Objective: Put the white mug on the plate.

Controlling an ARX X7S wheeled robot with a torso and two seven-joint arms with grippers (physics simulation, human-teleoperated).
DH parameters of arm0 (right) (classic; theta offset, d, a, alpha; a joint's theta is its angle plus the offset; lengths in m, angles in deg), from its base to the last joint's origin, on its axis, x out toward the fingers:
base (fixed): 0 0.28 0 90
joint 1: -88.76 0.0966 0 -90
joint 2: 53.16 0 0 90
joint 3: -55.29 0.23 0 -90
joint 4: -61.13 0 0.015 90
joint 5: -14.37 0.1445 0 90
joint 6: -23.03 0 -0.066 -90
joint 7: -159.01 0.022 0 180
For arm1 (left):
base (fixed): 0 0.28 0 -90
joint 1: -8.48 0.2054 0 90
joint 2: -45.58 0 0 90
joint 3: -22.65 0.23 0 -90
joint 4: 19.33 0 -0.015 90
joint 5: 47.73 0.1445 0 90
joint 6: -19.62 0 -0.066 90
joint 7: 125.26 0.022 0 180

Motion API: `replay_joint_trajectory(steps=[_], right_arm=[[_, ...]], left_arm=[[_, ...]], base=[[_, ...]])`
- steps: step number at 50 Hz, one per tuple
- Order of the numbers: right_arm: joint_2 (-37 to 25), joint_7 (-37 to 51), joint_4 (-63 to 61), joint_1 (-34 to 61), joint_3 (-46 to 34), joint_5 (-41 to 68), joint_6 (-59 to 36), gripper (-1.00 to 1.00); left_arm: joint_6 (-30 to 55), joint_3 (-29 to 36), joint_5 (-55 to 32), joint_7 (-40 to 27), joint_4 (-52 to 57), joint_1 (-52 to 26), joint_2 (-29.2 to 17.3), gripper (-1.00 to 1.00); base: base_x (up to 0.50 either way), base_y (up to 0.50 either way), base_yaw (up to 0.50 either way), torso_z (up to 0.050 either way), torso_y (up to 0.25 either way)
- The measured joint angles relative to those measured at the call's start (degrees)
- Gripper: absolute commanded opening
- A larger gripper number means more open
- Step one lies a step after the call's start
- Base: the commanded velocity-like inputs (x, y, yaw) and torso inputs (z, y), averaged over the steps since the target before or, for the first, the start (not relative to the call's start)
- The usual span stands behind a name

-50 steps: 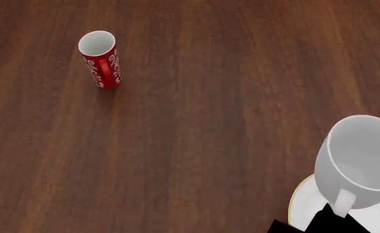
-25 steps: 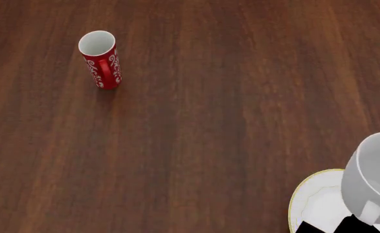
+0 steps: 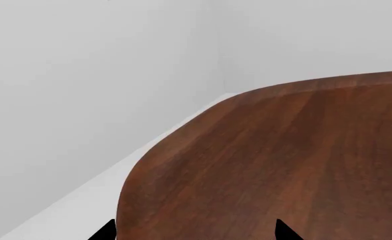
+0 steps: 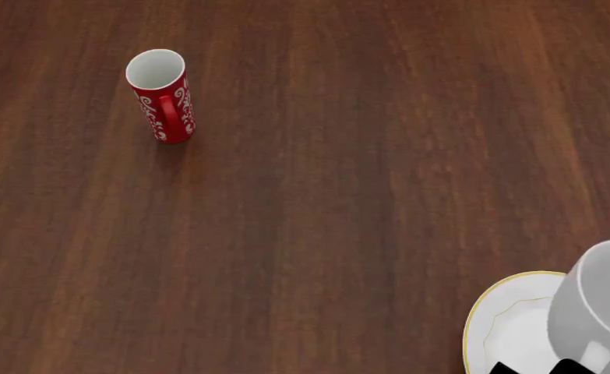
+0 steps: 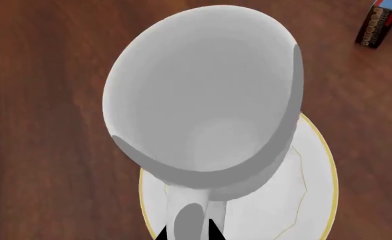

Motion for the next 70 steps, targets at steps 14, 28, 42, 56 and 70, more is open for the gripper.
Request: replay_joint_trajectory(steps=[14, 28, 42, 56, 70], right_arm=[[1.27, -2.60, 3.87, 0.90, -1.35, -1.32, -0.01, -1.00], [2.80, -4.43, 6.98, 2.36, -3.18, -2.48, -0.31, -1.00], [3.40, -5.12, 7.97, 2.54, -3.93, -2.92, -0.39, -1.00], [3.74, -5.22, 8.08, 1.95, -4.12, -3.01, -0.23, -1.00], [4.10, -5.36, 8.24, 1.35, -4.22, -2.89, -0.02, -1.00]], left_arm=[[0.26, 0.13, -0.06, -0.22, 0.23, 0.04, -0.22, 1.00], [0.27, 0.19, -0.08, -0.42, 0.14, 0.11, -0.36, 1.00], [0.22, 0.00, -0.25, -0.55, 0.23, 0.36, -0.52, 1.00], [0.24, -0.10, -0.43, -0.66, 0.26, 0.40, -0.71, 1.00], [0.05, -0.13, -0.56, -0.73, 0.08, 0.46, -0.81, 1.00]], base=[[0.00, 0.00, 0.00, 0.000, 0.001], [0.00, 0.00, 0.00, 0.000, 0.000], [0.00, 0.00, 0.00, 0.000, 0.000], [0.00, 0.00, 0.00, 0.000, 0.000], [0.00, 0.00, 0.00, 0.000, 0.001]])
